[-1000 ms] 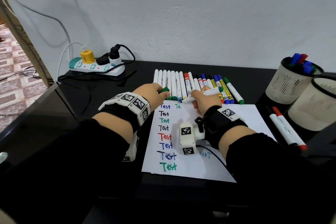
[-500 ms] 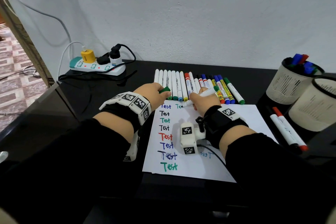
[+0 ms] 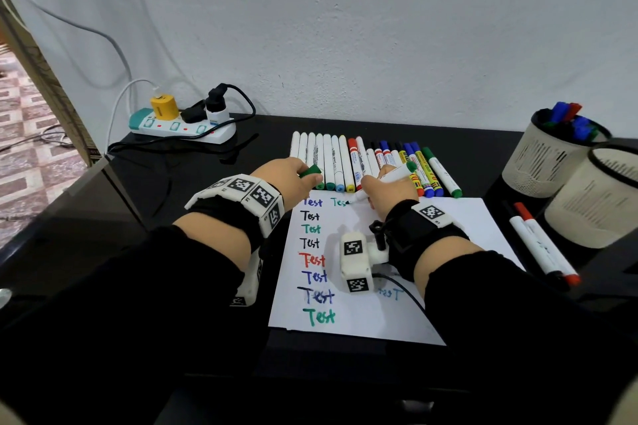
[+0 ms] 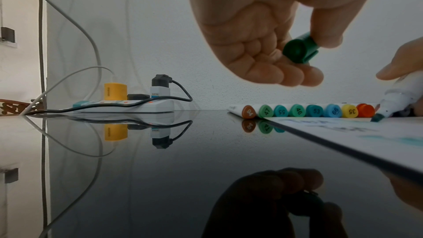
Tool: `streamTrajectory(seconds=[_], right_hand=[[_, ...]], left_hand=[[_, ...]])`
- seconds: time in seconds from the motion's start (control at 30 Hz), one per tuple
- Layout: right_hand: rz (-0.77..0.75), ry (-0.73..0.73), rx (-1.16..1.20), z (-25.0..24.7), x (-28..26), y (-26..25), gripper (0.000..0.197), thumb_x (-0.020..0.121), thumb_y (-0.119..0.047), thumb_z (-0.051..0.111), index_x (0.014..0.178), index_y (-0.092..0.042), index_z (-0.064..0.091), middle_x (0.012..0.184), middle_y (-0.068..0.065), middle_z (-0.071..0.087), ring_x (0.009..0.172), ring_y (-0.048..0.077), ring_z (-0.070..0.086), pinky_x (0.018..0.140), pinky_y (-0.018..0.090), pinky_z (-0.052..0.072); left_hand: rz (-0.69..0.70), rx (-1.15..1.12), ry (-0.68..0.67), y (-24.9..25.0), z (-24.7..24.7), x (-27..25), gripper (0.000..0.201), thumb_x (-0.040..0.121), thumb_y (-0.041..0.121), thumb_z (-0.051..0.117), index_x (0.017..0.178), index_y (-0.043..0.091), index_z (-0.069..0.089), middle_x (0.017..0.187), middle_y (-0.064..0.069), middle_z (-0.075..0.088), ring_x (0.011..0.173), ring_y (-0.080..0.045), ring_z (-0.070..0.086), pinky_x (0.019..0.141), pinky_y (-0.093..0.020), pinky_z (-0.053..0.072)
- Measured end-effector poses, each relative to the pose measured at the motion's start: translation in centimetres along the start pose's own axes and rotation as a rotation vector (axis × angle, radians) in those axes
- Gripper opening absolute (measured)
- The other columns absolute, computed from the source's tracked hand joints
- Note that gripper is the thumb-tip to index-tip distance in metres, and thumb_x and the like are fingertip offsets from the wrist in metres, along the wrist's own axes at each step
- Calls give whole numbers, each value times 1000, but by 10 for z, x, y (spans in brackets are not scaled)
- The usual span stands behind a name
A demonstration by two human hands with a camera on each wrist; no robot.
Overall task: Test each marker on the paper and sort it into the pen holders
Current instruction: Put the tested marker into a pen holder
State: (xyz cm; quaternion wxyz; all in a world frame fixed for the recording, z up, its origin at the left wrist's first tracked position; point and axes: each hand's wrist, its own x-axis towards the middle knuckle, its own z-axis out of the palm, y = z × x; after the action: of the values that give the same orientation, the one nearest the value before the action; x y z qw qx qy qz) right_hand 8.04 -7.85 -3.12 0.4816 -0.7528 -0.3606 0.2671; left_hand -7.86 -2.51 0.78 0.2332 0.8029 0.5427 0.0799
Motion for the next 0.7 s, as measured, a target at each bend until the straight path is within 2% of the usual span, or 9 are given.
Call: streamTrajectory(seconds=[0.13, 0.33, 0.5, 0.57, 0.7], right_hand=[[6, 49, 51, 0, 1, 0, 30, 84, -13, 53, 62, -16, 33, 62, 5, 45, 56, 16, 39, 55, 25, 32], [28, 28, 65, 1, 1, 0, 26, 83, -15, 55, 62, -16, 40, 60, 3, 47, 56, 16, 44, 56, 26, 36], [14, 1, 71, -1, 1, 0, 34, 84, -9, 52, 61, -17, 29, 60, 5, 40, 54, 16, 34, 52, 27, 27], [23, 2, 77, -1, 1, 0, 33, 84, -10, 53, 60, -16, 31, 58, 3, 39, 54, 16, 36, 53, 27, 29], [63, 31, 101, -1, 1, 0, 26, 81, -16, 55, 62, -16, 37, 60, 4, 49, 58, 19, 44, 60, 27, 37]], left_hand=[[-1, -8, -1, -1, 0, 1, 30, 94, 46, 44, 103, 20, 55, 101, 0, 66, 85, -16, 58, 70, -27, 41], [1, -7, -2, 0, 0, -1, 29, 95, 44, 44, 101, 19, 56, 97, 1, 66, 82, -14, 56, 69, -27, 39], [11, 0, -5, 0, 0, -1, 28, 95, 44, 44, 101, 19, 55, 98, 3, 67, 85, -14, 57, 70, -26, 38], [11, 0, -9, 0, -1, -1, 27, 95, 45, 44, 98, 20, 54, 98, 3, 68, 85, -14, 58, 69, -26, 39], [6, 11, -8, 0, 0, -1, 30, 95, 45, 44, 102, 18, 56, 100, 1, 67, 86, -16, 58, 70, -27, 39]])
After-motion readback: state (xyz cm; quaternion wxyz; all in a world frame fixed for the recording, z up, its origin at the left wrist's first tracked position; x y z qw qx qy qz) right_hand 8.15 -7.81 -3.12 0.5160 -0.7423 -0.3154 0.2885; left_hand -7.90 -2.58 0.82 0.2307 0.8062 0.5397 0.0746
